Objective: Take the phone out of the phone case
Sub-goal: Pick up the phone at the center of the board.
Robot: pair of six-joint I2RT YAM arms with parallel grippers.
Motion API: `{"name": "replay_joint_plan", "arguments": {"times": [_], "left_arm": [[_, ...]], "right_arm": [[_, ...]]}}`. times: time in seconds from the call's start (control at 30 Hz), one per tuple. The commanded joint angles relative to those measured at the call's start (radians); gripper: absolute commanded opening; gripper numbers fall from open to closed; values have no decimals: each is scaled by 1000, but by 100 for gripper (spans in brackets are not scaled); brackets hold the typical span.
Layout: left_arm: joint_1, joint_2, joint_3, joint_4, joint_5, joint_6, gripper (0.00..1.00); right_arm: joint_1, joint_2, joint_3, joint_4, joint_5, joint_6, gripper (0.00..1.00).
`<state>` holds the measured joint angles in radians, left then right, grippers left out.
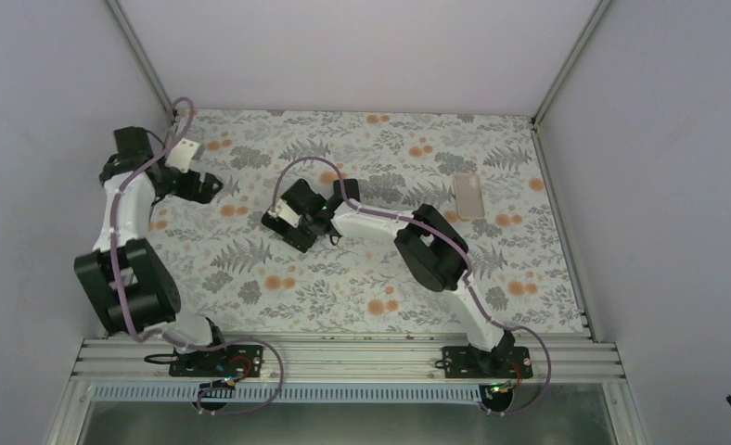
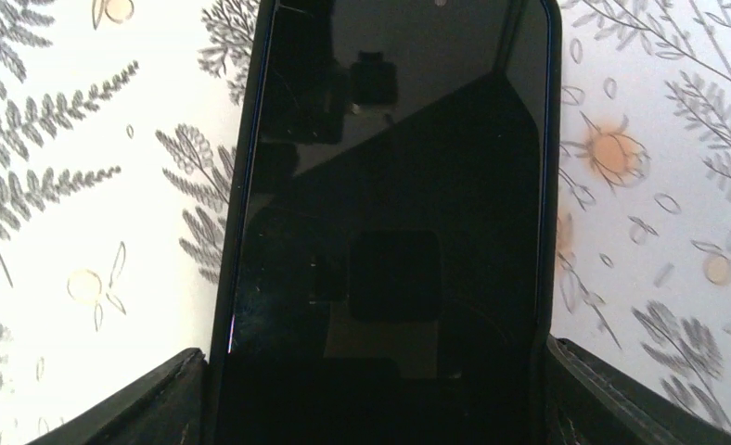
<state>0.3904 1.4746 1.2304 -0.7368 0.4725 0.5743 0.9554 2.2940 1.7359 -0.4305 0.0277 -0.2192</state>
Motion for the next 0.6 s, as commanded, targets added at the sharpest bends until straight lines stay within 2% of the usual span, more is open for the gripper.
{"name": "replay_joint_plan", "arguments": {"times": [0.0, 0.33, 0.57], "left_arm": [[-86, 152, 95, -165, 144, 37, 100], [-251, 440, 291, -290, 391, -33, 100], [-285, 570, 402, -445, 560, 50, 96]], "right_arm": [[4, -127, -21, -8, 83, -42, 66], [3, -228, 35, -23, 118, -53, 68], [5, -209, 110, -29, 100, -50, 68]]}}
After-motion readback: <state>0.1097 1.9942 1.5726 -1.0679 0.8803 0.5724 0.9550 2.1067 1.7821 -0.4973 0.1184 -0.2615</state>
